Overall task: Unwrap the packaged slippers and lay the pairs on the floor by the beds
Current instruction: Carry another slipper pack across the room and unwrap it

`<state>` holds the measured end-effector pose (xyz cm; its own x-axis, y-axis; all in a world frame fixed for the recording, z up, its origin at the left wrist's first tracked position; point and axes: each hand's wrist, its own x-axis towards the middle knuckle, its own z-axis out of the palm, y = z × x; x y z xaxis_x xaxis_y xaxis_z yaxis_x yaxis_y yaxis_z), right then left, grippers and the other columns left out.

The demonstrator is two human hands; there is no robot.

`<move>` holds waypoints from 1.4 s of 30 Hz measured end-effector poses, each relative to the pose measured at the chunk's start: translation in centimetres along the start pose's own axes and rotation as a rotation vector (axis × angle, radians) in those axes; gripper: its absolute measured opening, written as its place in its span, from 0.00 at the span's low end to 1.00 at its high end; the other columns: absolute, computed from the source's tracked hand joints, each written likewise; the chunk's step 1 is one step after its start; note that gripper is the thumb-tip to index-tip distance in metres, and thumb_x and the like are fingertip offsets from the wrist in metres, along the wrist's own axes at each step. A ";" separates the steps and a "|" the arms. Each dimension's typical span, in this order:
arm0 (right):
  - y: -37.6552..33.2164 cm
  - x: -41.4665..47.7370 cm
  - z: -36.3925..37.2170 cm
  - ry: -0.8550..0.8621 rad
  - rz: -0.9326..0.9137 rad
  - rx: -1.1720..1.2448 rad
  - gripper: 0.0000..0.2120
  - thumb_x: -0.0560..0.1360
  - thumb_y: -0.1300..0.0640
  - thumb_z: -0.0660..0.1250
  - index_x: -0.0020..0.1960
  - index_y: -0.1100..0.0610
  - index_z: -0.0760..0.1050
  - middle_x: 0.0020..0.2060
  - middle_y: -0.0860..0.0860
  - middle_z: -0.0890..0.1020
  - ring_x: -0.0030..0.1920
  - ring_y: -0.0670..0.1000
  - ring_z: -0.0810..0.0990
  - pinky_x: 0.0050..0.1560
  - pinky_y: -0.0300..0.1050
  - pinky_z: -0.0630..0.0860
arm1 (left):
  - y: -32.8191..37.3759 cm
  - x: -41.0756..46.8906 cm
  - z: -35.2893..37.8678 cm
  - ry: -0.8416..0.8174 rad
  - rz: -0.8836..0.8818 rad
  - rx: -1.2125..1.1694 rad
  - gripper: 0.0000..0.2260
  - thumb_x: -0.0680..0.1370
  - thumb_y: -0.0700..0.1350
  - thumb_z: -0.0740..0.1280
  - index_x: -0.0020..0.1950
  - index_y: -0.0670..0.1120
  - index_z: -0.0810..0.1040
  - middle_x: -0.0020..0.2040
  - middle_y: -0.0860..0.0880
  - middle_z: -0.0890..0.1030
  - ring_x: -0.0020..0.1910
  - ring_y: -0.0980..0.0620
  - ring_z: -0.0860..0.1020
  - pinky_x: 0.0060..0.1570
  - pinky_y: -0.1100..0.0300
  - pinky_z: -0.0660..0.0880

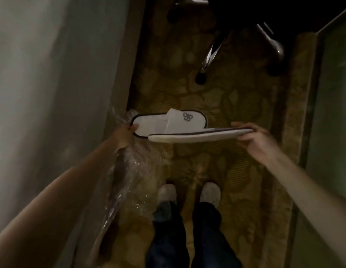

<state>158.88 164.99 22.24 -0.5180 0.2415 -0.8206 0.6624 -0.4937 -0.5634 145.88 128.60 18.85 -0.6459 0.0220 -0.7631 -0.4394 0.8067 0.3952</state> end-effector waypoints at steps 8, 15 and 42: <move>5.9 18.0 -0.1 -0.052 -0.071 0.106 0.23 0.72 0.81 0.53 0.36 0.60 0.78 0.51 0.59 0.78 0.50 0.57 0.79 0.46 0.55 0.82 | -6.6 14.5 4.9 -0.089 -0.014 0.061 0.25 0.80 0.55 0.60 0.75 0.44 0.64 0.74 0.42 0.66 0.70 0.41 0.67 0.70 0.51 0.62; 11.1 30.3 7.3 -0.195 -0.200 -0.173 0.17 0.68 0.80 0.62 0.49 0.63 0.78 0.50 0.57 0.78 0.43 0.52 0.79 0.30 0.35 0.78 | -11.8 24.3 7.1 -0.098 0.039 -0.114 0.20 0.78 0.54 0.63 0.65 0.43 0.75 0.56 0.46 0.79 0.47 0.57 0.77 0.44 0.66 0.71; 16.2 33.6 12.0 0.074 -0.608 -0.524 0.28 0.74 0.74 0.62 0.72 0.58 0.65 0.68 0.57 0.72 0.67 0.56 0.71 0.67 0.56 0.70 | -16.3 24.8 9.5 0.212 0.139 -0.362 0.08 0.72 0.45 0.74 0.39 0.41 0.83 0.40 0.44 0.83 0.42 0.48 0.81 0.47 0.58 0.77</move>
<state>145.68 155.06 -13.25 -0.8445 0.4052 -0.3502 0.4535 0.1935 -0.8700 142.93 121.61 -11.40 -0.8116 -0.0363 -0.5831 -0.5052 0.5447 0.6693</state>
